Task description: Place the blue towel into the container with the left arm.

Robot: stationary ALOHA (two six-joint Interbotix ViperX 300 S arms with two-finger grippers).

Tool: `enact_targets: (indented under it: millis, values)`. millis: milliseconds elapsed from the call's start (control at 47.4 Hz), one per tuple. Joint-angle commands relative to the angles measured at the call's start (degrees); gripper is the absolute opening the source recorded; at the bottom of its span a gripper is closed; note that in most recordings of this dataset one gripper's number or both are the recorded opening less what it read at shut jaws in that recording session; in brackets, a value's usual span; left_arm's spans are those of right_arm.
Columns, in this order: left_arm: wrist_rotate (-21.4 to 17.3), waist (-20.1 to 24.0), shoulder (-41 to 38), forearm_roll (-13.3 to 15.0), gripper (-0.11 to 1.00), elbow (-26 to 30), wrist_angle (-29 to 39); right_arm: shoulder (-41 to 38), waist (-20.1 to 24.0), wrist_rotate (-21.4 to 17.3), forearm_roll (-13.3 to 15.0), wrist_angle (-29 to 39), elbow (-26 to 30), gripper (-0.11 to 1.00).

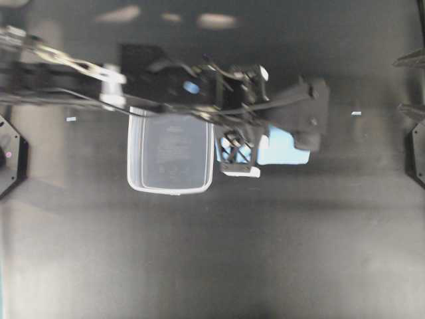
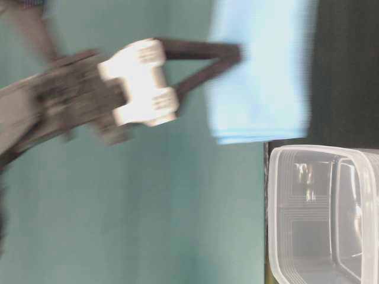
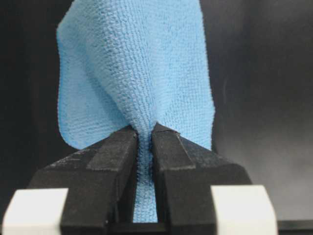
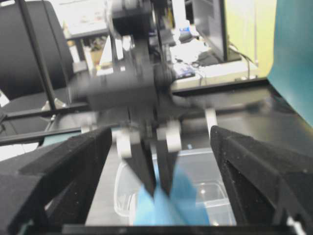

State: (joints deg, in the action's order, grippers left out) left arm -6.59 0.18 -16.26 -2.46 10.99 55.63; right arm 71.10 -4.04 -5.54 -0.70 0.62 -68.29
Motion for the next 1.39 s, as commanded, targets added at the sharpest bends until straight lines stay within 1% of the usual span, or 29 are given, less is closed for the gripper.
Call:
enact_targets:
  millis: [0, 106, 253, 380, 591, 760, 1098, 1140, 1182, 1203, 1287, 1372]
  values:
    - [0.1, 0.2, 6.7, -0.1, 0.06, -1.2, 3.0, -0.4, -0.1, -0.1, -0.2, -0.4, 0.5, 0.78]
    - [0.1, 0.4, 11.0, -0.1, 0.06, -4.7, 5.2, -0.3, -0.1, -0.3, -0.2, -0.4, 0.5, 0.78]
    - [0.2, 1.1, 16.3, -0.2, 0.06, -12.6, 4.9, -0.2, -0.1, -0.3, -0.2, -0.6, 0.5, 0.78]
    - [0.4, 1.2, 20.0, -0.2, 0.06, -19.0, 3.1, -0.2, -0.1, -0.3, -0.2, -0.6, 0.5, 0.78]
    - [0.0, 1.5, 24.0, -0.1, 0.06, -25.9, -0.7, -0.3, -0.1, -0.3, -0.2, -0.6, 0.5, 0.78]
    - [0.0, 1.9, 25.4, -0.1, 0.06, -28.4, -4.3, -0.4, -0.1, -0.3, -0.2, -0.6, 0.4, 0.78]
    - [0.3, 2.9, 25.6, -0.2, 0.07, -31.7, -7.1, -0.4, -0.1, -0.4, -0.2, -0.5, 0.4, 0.78]
    - [0.4, 2.9, 25.6, -0.1, 0.13, -32.1, -7.7, -0.4, -0.1, -0.4, -0.2, -0.5, 0.4, 0.78]
    - [0.4, 3.0, 25.6, -0.1, 0.23, -32.3, -8.3, -0.4, -0.1, -0.4, -0.2, -0.5, 0.4, 0.78]
    - [0.4, 2.9, 25.7, -0.2, 0.30, -32.4, -8.7, -0.4, -0.1, -0.4, -0.2, -0.5, 0.4, 0.78]
    - [0.4, 3.0, 25.6, -0.2, 0.55, -33.0, -10.4, -0.4, -0.1, -0.4, -0.2, -0.5, 0.4, 0.78]
    - [0.5, 3.0, 25.7, -0.1, 0.78, -33.4, -11.4, -0.4, -0.1, -0.4, -0.2, -0.5, 0.4, 0.78]
